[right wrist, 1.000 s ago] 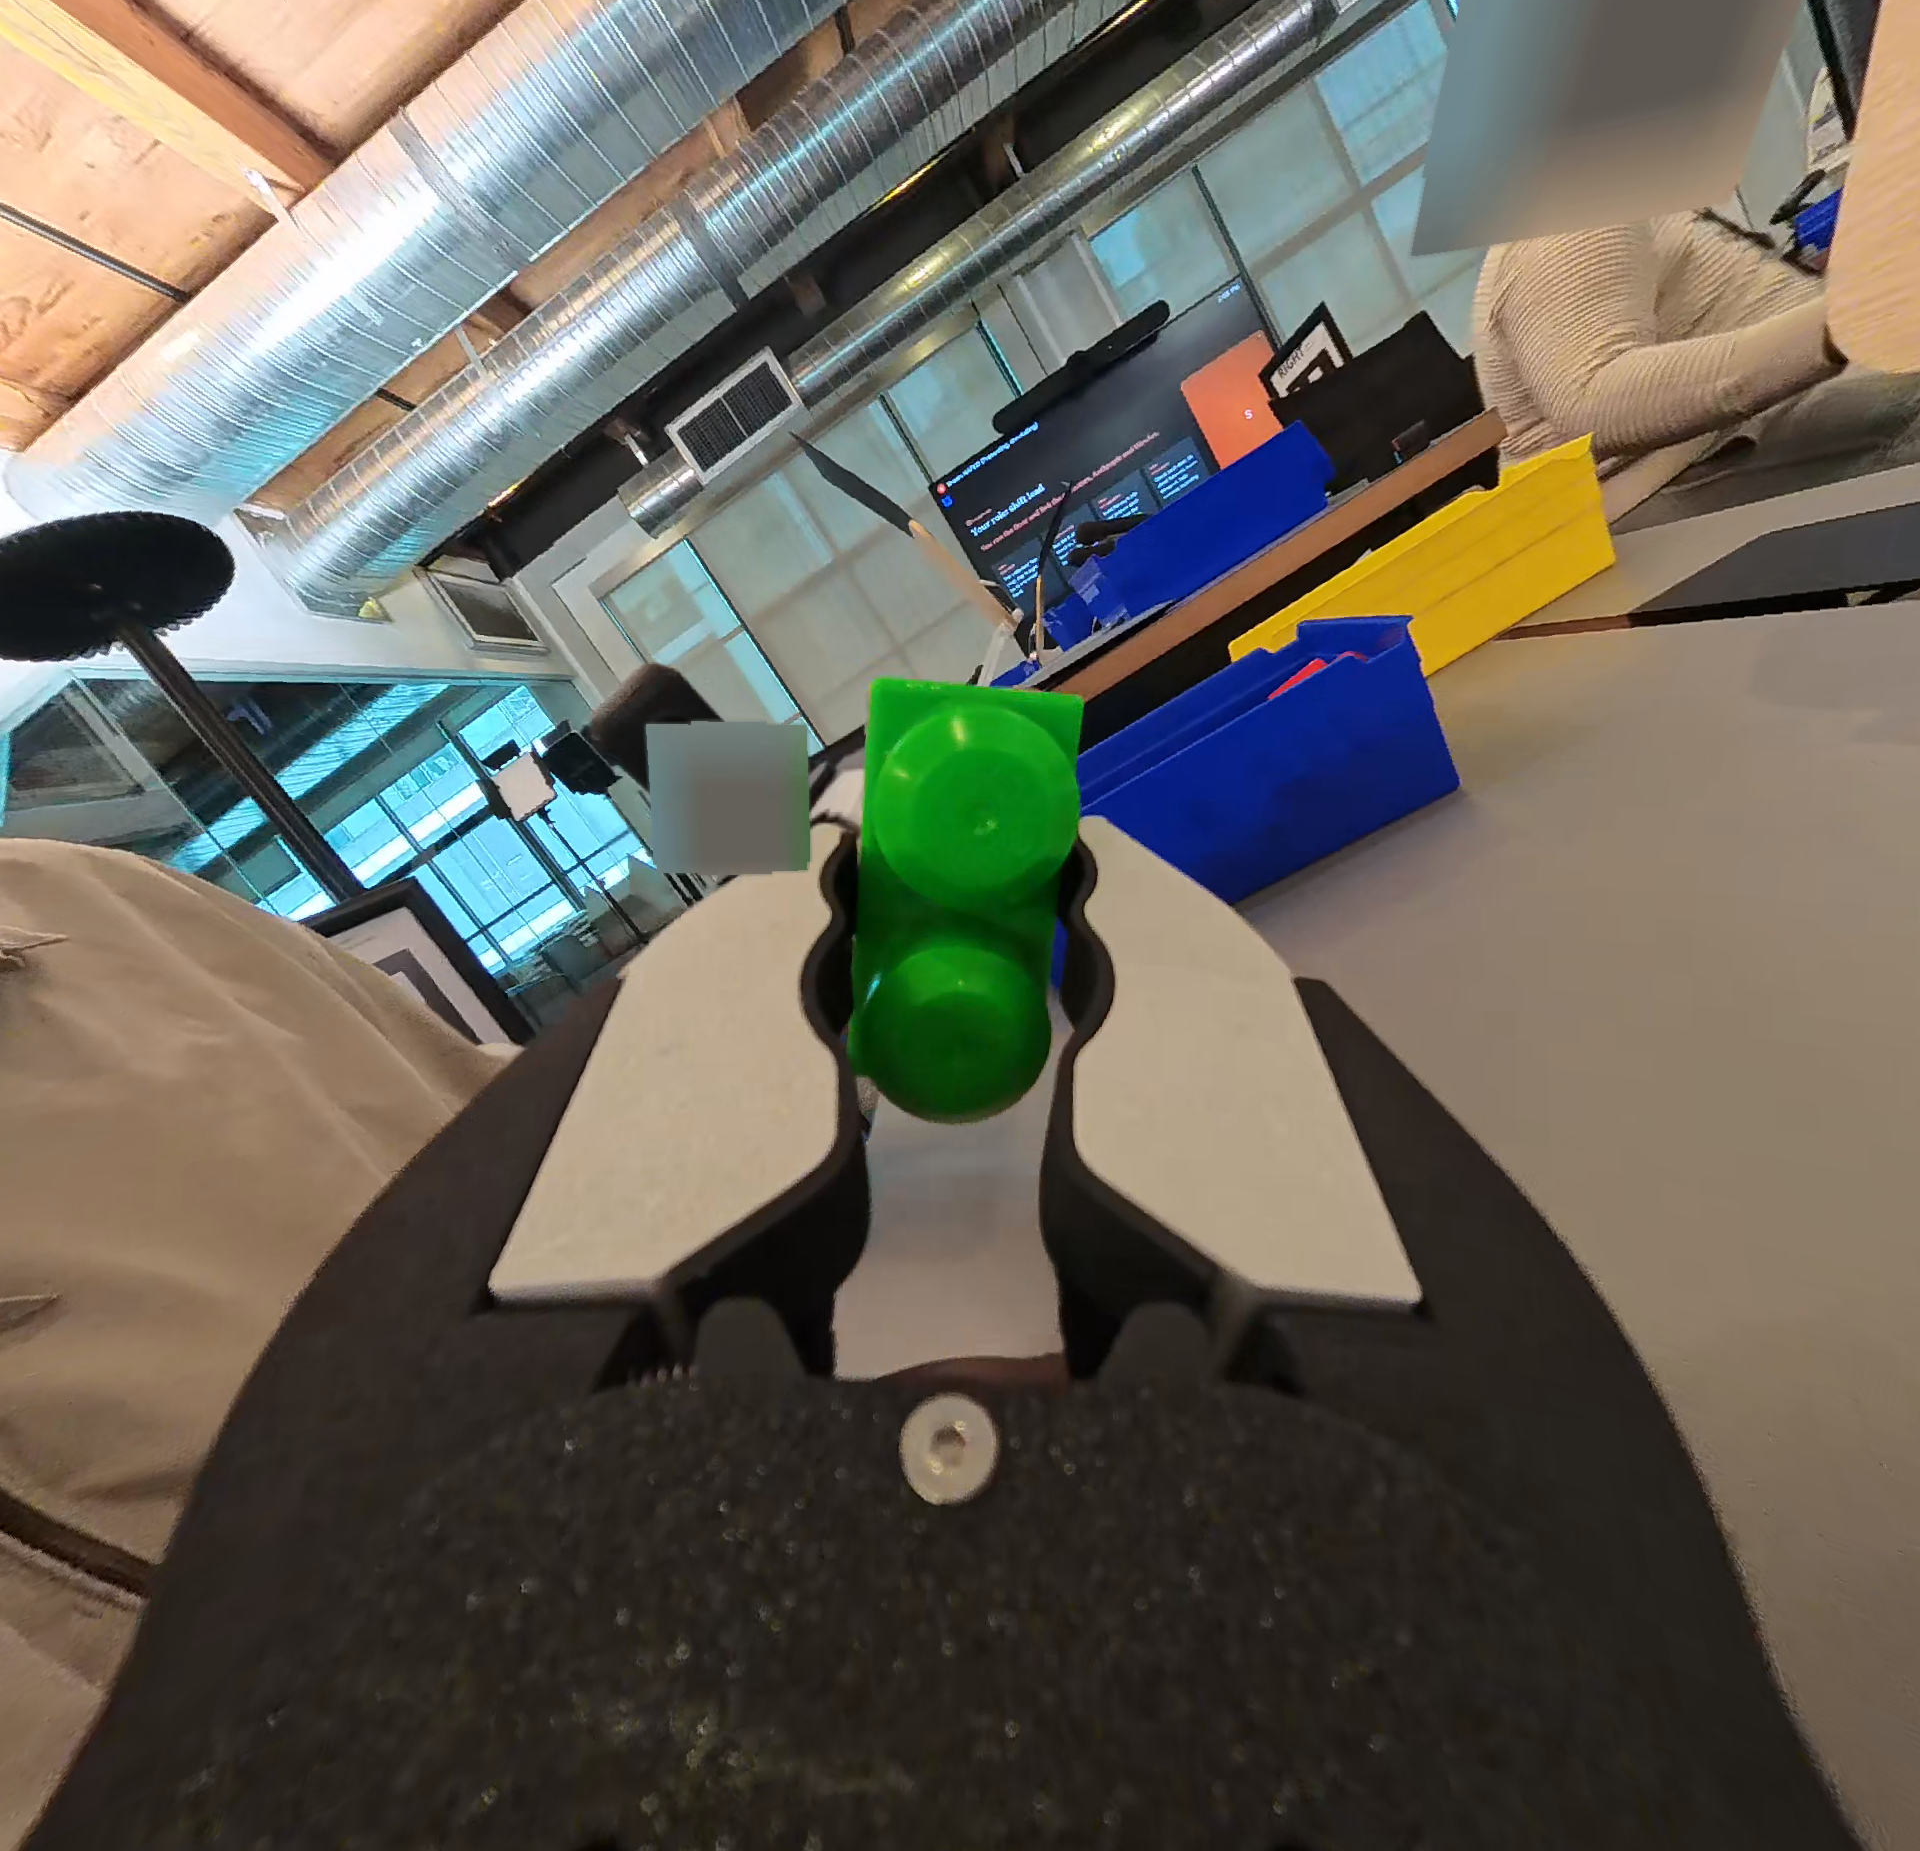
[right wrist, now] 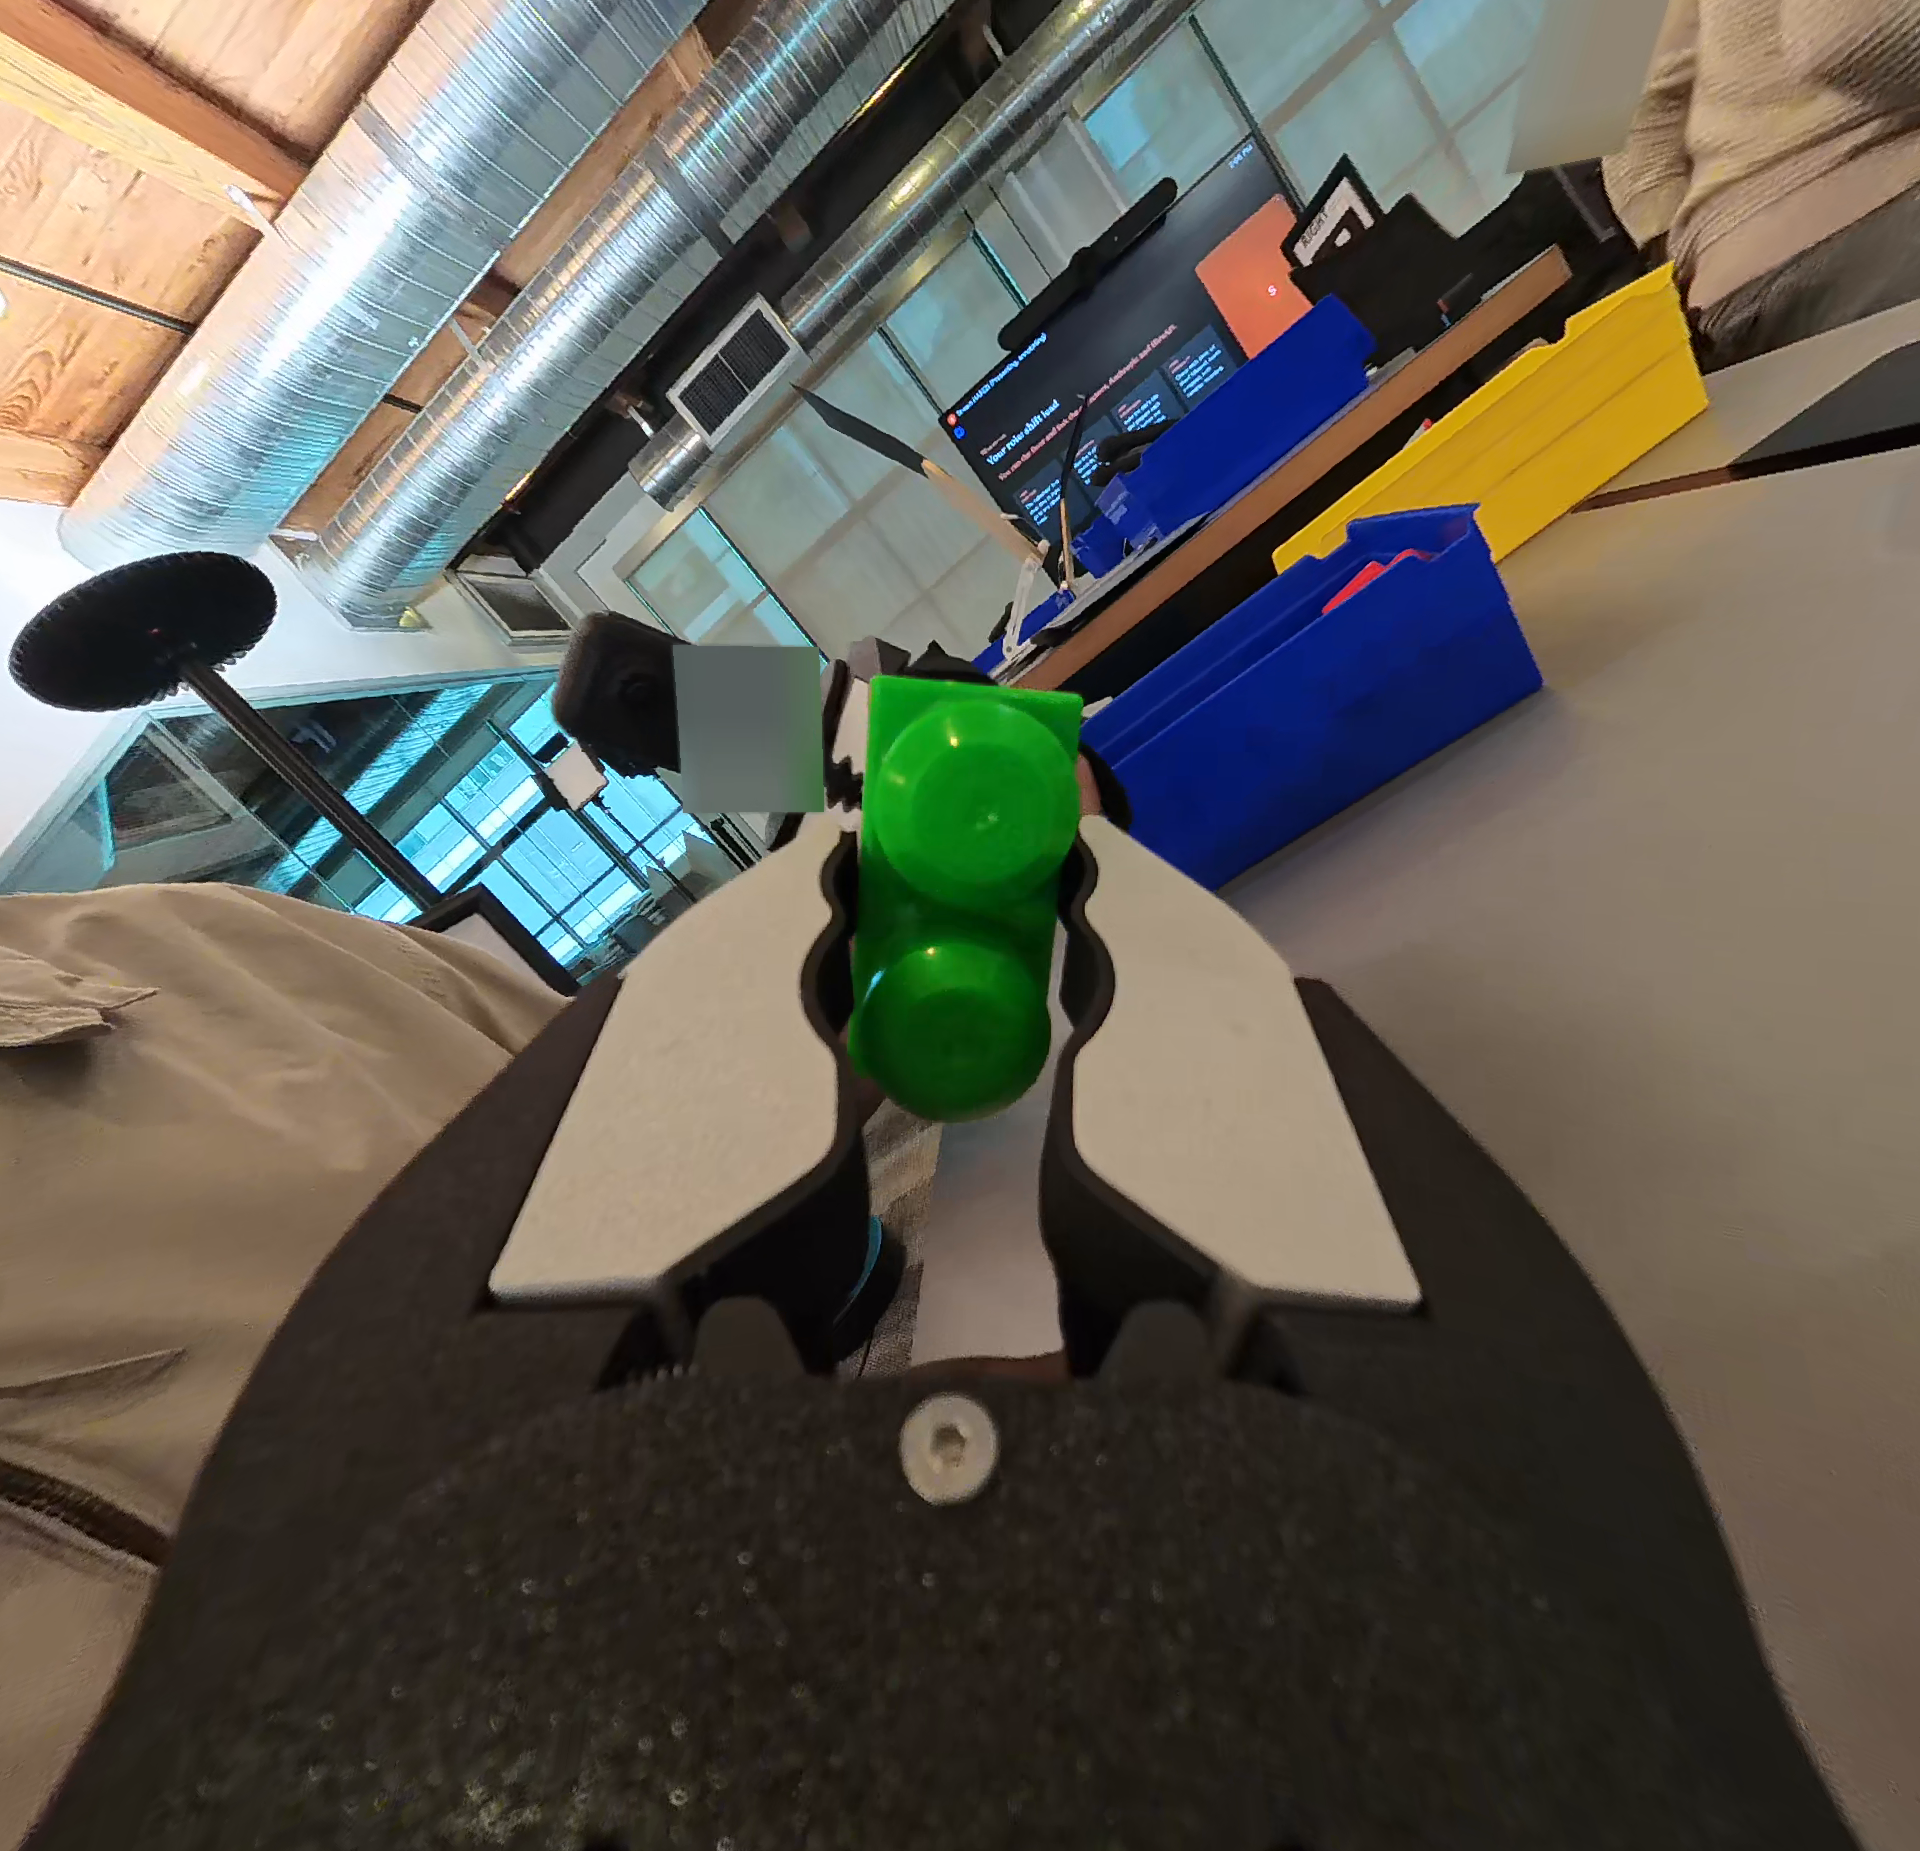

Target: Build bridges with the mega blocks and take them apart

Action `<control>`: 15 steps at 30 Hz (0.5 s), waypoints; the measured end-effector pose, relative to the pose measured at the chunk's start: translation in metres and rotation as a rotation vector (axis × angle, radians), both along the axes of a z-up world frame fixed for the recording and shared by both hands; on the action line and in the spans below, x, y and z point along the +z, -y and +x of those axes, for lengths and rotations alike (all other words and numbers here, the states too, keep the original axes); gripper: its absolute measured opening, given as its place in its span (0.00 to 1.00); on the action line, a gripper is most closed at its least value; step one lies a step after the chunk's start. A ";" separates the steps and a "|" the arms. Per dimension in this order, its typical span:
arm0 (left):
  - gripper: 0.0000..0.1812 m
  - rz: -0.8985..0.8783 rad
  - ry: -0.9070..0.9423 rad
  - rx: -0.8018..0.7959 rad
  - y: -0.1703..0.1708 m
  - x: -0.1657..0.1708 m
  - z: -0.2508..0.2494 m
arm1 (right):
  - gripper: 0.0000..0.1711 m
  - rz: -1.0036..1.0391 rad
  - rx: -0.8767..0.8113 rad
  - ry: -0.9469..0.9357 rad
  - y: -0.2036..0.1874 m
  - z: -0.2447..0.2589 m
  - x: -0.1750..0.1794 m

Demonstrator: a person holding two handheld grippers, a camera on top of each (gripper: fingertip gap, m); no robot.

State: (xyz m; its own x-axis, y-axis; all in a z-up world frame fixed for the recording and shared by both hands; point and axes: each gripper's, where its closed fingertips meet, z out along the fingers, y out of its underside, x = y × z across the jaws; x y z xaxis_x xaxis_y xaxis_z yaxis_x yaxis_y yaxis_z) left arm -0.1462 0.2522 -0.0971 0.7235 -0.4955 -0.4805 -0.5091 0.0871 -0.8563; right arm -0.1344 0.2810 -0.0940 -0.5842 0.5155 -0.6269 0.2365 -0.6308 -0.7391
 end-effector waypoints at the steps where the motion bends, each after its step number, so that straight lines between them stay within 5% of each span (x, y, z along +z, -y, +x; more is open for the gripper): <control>1: 0.00 -0.002 0.003 -0.004 0.000 0.000 0.000 | 0.21 0.004 0.000 0.003 0.000 0.000 0.000; 15: 0.00 -0.088 0.005 -0.046 -0.001 -0.015 0.002 | 0.21 0.037 0.012 0.035 0.001 0.002 -0.009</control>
State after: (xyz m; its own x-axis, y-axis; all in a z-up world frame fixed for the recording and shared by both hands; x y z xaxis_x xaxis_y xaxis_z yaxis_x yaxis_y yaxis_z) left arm -0.1445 0.2536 -0.1119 0.7012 -0.5684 -0.4304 -0.5021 0.0347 -0.8641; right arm -0.1327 0.2796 -0.1025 -0.5682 0.5320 -0.6278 0.2703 -0.5999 -0.7530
